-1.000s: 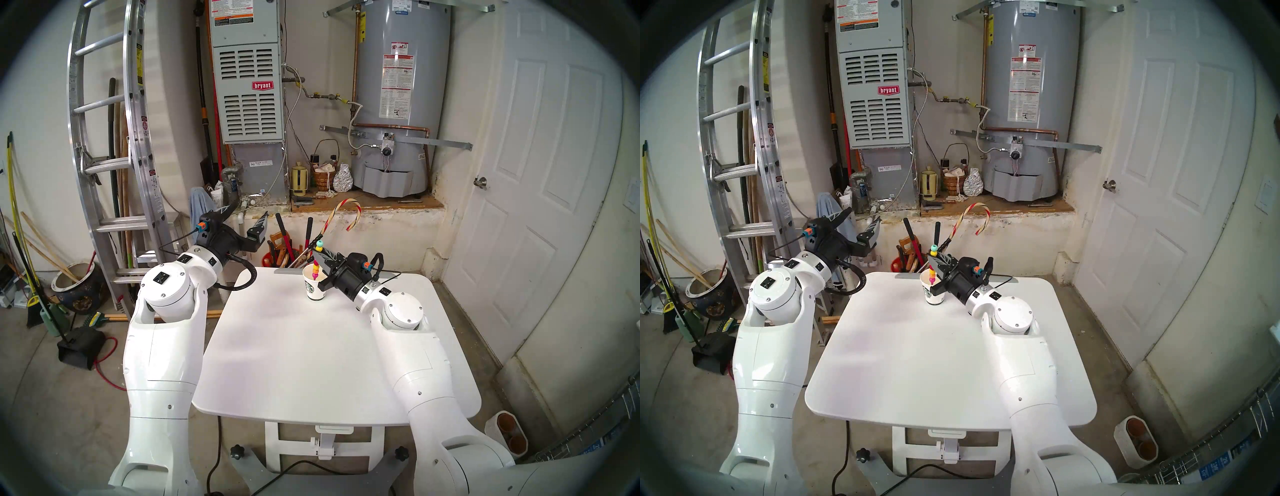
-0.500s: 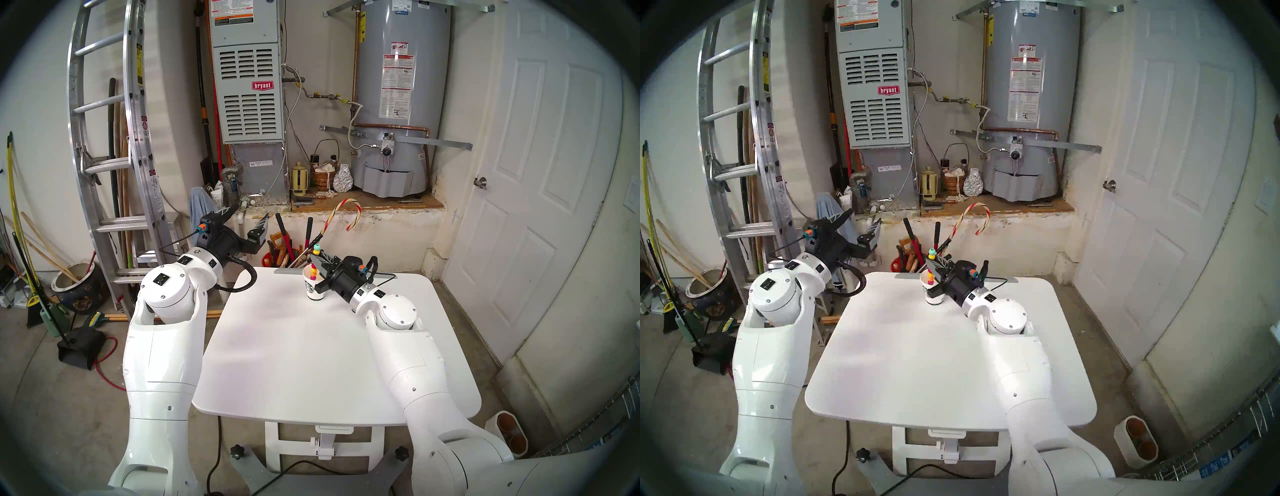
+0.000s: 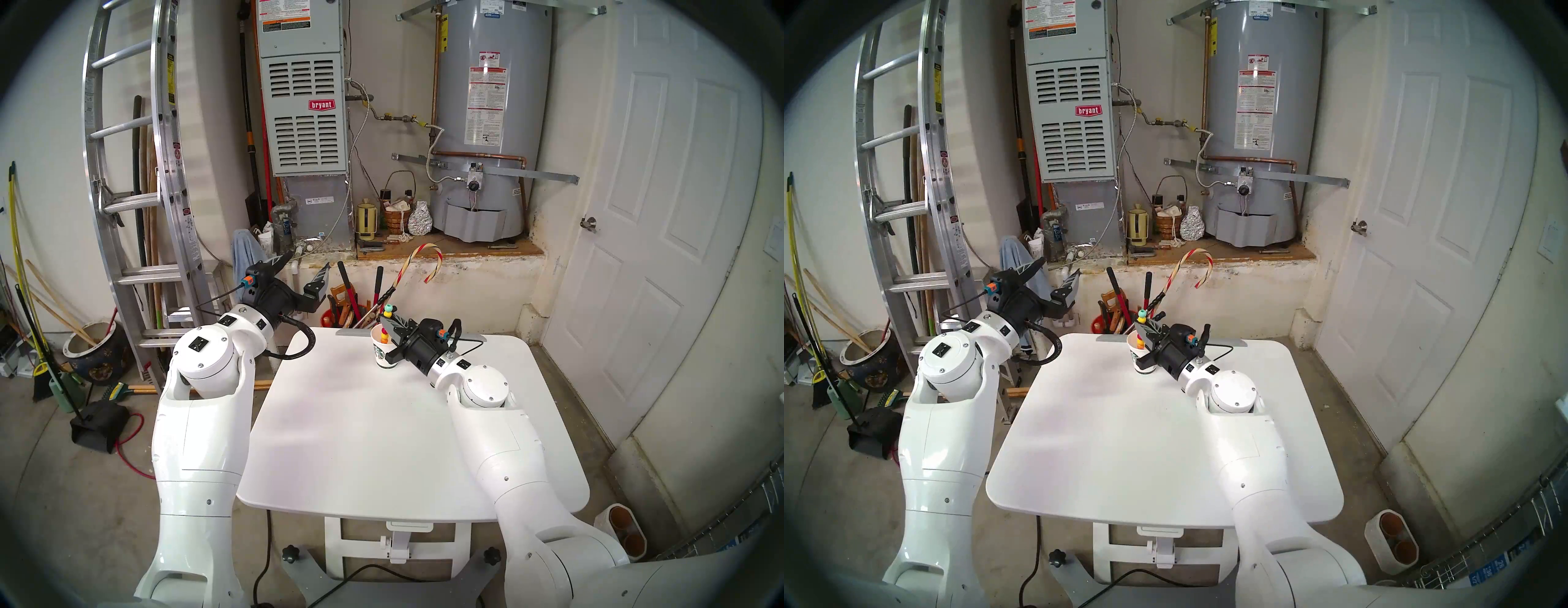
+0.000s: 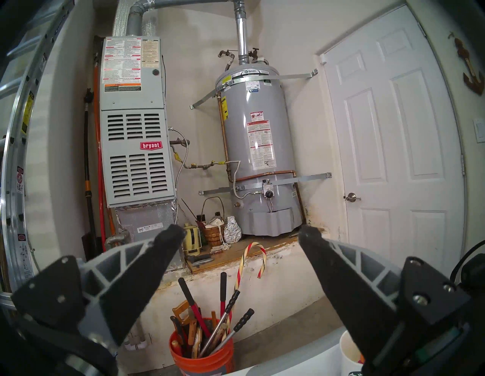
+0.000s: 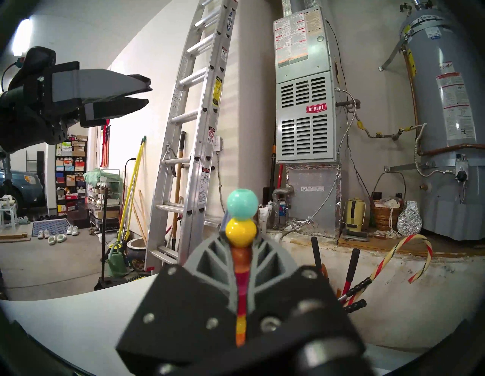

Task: Switch the marker to another color

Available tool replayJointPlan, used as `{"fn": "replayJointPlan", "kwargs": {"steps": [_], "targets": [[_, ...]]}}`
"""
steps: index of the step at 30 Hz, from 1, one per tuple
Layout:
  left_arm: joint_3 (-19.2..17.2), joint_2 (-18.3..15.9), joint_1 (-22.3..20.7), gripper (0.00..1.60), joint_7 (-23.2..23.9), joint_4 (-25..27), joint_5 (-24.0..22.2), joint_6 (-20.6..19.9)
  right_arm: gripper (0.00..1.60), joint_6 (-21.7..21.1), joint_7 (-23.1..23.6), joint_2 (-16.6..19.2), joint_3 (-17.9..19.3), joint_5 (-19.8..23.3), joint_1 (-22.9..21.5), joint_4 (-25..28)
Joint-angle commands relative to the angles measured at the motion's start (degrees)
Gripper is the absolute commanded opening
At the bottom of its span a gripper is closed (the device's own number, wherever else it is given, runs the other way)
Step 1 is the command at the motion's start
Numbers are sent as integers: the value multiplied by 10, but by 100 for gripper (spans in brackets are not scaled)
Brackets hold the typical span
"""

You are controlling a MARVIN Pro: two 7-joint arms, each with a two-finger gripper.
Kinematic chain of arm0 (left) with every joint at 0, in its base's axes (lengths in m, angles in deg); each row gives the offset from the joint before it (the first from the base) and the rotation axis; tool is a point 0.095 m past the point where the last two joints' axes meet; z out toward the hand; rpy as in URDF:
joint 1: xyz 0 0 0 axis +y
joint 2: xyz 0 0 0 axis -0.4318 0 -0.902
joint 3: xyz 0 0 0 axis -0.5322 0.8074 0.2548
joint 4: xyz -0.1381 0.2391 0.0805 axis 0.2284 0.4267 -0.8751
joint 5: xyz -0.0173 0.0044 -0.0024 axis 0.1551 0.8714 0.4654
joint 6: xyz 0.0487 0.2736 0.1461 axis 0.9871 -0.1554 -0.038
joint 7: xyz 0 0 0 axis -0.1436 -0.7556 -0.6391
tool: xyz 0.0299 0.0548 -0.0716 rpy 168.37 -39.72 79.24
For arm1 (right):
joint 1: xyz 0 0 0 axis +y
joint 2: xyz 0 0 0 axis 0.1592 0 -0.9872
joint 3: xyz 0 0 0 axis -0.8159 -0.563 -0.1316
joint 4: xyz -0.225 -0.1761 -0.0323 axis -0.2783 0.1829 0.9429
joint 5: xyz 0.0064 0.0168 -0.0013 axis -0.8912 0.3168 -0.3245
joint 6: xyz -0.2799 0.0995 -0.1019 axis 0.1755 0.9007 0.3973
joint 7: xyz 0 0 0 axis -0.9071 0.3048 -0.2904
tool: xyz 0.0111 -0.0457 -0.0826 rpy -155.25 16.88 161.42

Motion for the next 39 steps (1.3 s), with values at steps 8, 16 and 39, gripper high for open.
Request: {"fn": "replayJointPlan", "kwargs": {"steps": [8,16,39], "targets": [[1,1,-3,160,2,18,-1,0,0,10,-8,1,-4,-16,-9,-14],[2,3,-2,160,2,17,0,0,21,5,-5,0,-1,-16,-8,-8],[3,3,-6,160,4,12,2,1,160,-3,10,-1,10,-9,2,18]]}}
